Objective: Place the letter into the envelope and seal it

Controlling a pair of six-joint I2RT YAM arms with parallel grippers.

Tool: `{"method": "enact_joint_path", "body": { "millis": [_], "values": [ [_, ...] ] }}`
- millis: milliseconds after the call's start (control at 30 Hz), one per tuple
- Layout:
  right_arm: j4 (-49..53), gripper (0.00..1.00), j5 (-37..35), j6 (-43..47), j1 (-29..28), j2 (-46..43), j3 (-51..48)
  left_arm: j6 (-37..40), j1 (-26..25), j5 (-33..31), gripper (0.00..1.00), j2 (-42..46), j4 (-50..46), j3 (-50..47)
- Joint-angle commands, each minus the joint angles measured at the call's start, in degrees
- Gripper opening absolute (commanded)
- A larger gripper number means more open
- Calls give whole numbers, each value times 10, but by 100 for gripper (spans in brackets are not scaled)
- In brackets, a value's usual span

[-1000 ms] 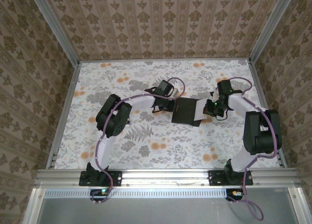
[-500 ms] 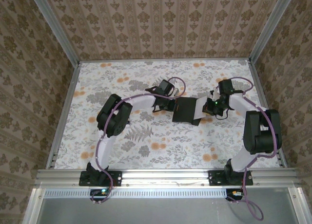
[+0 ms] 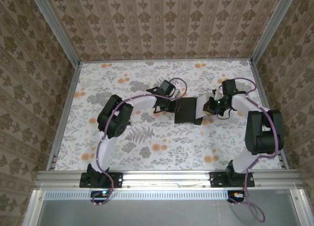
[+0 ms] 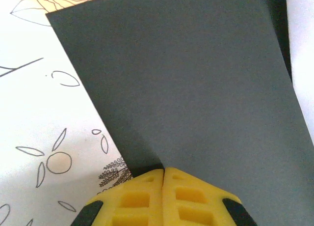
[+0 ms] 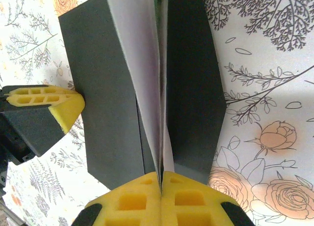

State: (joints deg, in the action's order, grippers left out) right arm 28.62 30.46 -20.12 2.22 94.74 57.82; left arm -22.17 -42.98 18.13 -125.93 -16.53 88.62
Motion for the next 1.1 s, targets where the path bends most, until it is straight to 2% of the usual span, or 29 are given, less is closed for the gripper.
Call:
{"method": "enact_joint_path", "body": {
  "millis": [0,267,700,1067],
  "values": [
    [18,0,6,1,7,-7,22,20,3,-21,0,-12,-84,-10],
    [64,0,9,2,15,-33,50,24,1,-26,0,-8,-96,-15],
    [-15,0,40,-43,3,-26,-7,12,-3,-30,0,2,-88,-31],
    [-27,0,-18,-25,-10,-1,-31,0,-4,-22,0,4,-84,-31]
  ]
}}
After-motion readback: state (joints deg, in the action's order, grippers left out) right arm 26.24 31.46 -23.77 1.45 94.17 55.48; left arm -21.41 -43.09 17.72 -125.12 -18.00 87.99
